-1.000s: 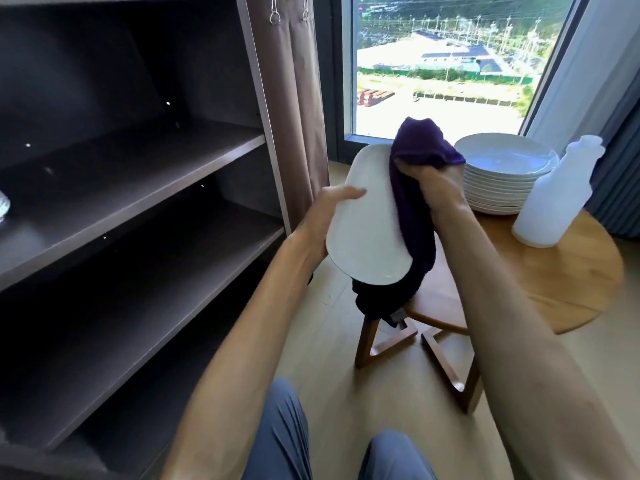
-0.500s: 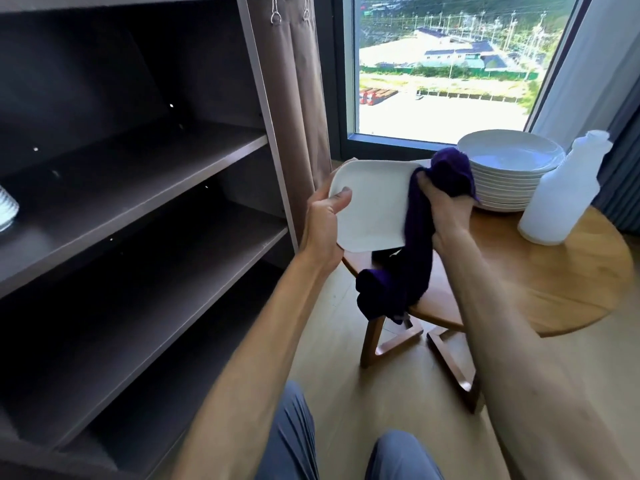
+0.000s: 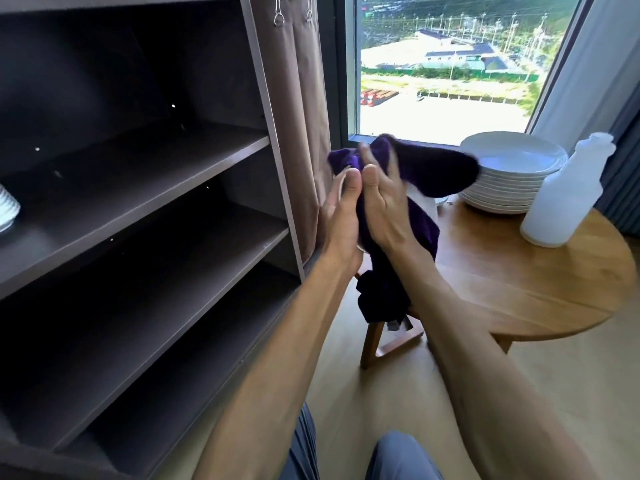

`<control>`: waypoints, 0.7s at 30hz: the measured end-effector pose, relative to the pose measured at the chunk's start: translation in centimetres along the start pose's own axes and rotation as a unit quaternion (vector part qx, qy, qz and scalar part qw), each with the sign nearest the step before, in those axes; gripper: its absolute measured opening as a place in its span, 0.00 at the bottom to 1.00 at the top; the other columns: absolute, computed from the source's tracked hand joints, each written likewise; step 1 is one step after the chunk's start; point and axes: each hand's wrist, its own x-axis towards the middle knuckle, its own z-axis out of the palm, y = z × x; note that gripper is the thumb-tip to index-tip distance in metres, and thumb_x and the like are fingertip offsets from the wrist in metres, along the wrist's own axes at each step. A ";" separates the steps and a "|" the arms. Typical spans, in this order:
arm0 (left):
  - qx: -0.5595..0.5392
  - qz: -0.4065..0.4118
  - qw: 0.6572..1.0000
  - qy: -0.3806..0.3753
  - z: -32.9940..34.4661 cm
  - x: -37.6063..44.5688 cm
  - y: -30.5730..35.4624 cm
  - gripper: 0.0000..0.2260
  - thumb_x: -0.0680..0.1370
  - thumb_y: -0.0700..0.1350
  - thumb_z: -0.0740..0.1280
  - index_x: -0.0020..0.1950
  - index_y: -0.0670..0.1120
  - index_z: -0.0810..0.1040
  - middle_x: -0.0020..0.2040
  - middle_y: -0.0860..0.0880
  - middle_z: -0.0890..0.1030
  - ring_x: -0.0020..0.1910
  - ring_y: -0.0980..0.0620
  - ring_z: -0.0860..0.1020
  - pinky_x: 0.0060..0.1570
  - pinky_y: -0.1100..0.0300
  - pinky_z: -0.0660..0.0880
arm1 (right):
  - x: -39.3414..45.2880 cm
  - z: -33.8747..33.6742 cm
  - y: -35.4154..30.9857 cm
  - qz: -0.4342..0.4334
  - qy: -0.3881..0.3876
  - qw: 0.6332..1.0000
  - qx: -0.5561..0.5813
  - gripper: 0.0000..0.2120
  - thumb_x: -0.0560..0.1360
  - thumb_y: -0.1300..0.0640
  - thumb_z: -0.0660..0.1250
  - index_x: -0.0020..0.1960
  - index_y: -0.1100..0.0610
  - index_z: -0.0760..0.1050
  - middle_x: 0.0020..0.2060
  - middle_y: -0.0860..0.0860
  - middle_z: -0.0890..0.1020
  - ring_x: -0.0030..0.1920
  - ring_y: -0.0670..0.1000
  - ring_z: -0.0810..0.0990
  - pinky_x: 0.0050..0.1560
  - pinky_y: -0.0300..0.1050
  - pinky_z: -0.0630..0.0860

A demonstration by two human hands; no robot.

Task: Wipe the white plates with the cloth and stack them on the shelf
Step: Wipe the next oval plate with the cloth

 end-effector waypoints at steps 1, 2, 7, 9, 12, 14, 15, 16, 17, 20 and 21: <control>-0.005 0.007 1.000 0.008 0.0 0.0 -0.1 0.15 0.79 0.56 0.71 0.60 0.49 0.83 0.60 0.42 0.84 0.64 0.43 0.81 0.69 0.44 0.74 | 0.0 0.1 0.0 -0.007 -0.004 1.000 -0.007 0.24 0.84 0.44 0.53 0.77 0.50 0.69 0.79 0.58 0.63 0.78 0.53 0.62 0.77 0.46 0.60; -0.005 0.010 1.000 0.016 -0.1 0.1 0.0 0.12 0.81 0.54 0.68 0.59 0.49 0.83 0.58 0.44 0.85 0.62 0.44 0.82 0.68 0.44 0.75 | 0.0 0.2 0.2 -0.018 0.002 1.000 -0.019 0.23 0.83 0.46 0.56 0.75 0.50 0.72 0.76 0.58 0.69 0.75 0.54 0.68 0.75 0.48 0.64; 0.045 0.017 0.999 -0.003 -0.3 0.1 -0.3 0.12 0.85 0.47 0.63 0.65 0.48 0.81 0.61 0.46 0.84 0.63 0.49 0.82 0.67 0.50 0.77 | -0.2 0.6 1.0 -0.059 0.058 0.996 -0.028 0.20 0.80 0.51 0.65 0.72 0.51 0.76 0.65 0.56 0.78 0.66 0.53 0.76 0.68 0.45 0.72; 0.048 0.016 0.999 -0.018 -0.7 0.2 -0.1 0.12 0.85 0.42 0.61 0.65 0.47 0.80 0.62 0.42 0.83 0.64 0.44 0.81 0.68 0.46 0.76 | 0.2 -0.3 1.3 -0.068 0.047 0.995 -0.059 0.19 0.80 0.49 0.65 0.70 0.50 0.77 0.63 0.54 0.78 0.63 0.53 0.77 0.63 0.45 0.73; 0.083 0.021 0.996 -0.037 -1.6 1.0 1.0 0.13 0.83 0.40 0.60 0.60 0.49 0.83 0.61 0.38 0.82 0.60 0.40 0.81 0.66 0.39 0.76 | 2.0 -3.0 1.7 -0.055 0.015 0.990 -0.132 0.19 0.76 0.38 0.65 0.61 0.47 0.80 0.53 0.49 0.84 0.54 0.53 0.81 0.56 0.48 0.75; 0.125 0.034 0.990 -0.063 -2.1 1.4 2.0 0.13 0.83 0.40 0.61 0.59 0.50 0.84 0.60 0.38 0.82 0.55 0.42 0.81 0.63 0.40 0.78 | 2.9 -4.8 2.0 -0.020 -0.028 0.989 -0.146 0.20 0.73 0.33 0.66 0.55 0.47 0.81 0.45 0.47 0.85 0.49 0.52 0.81 0.53 0.50 0.75; 0.141 0.037 0.987 -0.072 -2.4 1.6 2.4 0.13 0.83 0.39 0.60 0.60 0.48 0.83 0.58 0.39 0.83 0.53 0.44 0.81 0.60 0.42 0.79 | 3.2 -5.5 2.3 -0.005 -0.052 0.989 -0.136 0.19 0.72 0.34 0.68 0.53 0.47 0.81 0.43 0.46 0.84 0.47 0.51 0.81 0.53 0.51 0.76; 0.151 0.036 0.985 -0.077 -2.5 1.7 2.7 0.14 0.84 0.38 0.59 0.61 0.46 0.82 0.55 0.41 0.84 0.51 0.46 0.81 0.56 0.45 0.79 | 3.2 -6.1 2.7 0.004 -0.068 0.991 -0.117 0.17 0.72 0.36 0.70 0.52 0.47 0.82 0.42 0.46 0.83 0.46 0.50 0.80 0.53 0.51 0.76; 0.153 0.038 0.985 -0.074 -2.7 1.8 2.9 0.13 0.84 0.38 0.59 0.61 0.46 0.82 0.53 0.44 0.84 0.50 0.47 0.80 0.53 0.47 0.79 | 3.1 -6.8 3.2 0.016 -0.073 0.993 -0.095 0.15 0.72 0.39 0.72 0.52 0.48 0.82 0.43 0.47 0.83 0.46 0.50 0.80 0.53 0.52 0.77; 0.108 0.046 0.992 -0.033 -2.9 1.7 3.1 0.13 0.84 0.40 0.60 0.56 0.51 0.83 0.50 0.47 0.82 0.50 0.46 0.78 0.49 0.48 0.78 | 2.1 -8.2 5.4 0.084 -0.042 0.995 -0.043 0.14 0.73 0.47 0.76 0.55 0.49 0.81 0.47 0.48 0.84 0.51 0.51 0.81 0.56 0.50 0.78; 0.095 0.049 0.994 -0.016 -2.7 1.7 3.0 0.14 0.85 0.39 0.59 0.56 0.52 0.83 0.50 0.48 0.82 0.50 0.47 0.78 0.48 0.50 0.79 | 1.5 -8.1 5.9 0.106 -0.026 0.993 -0.039 0.14 0.74 0.48 0.76 0.57 0.51 0.81 0.48 0.49 0.84 0.51 0.52 0.82 0.56 0.48 0.78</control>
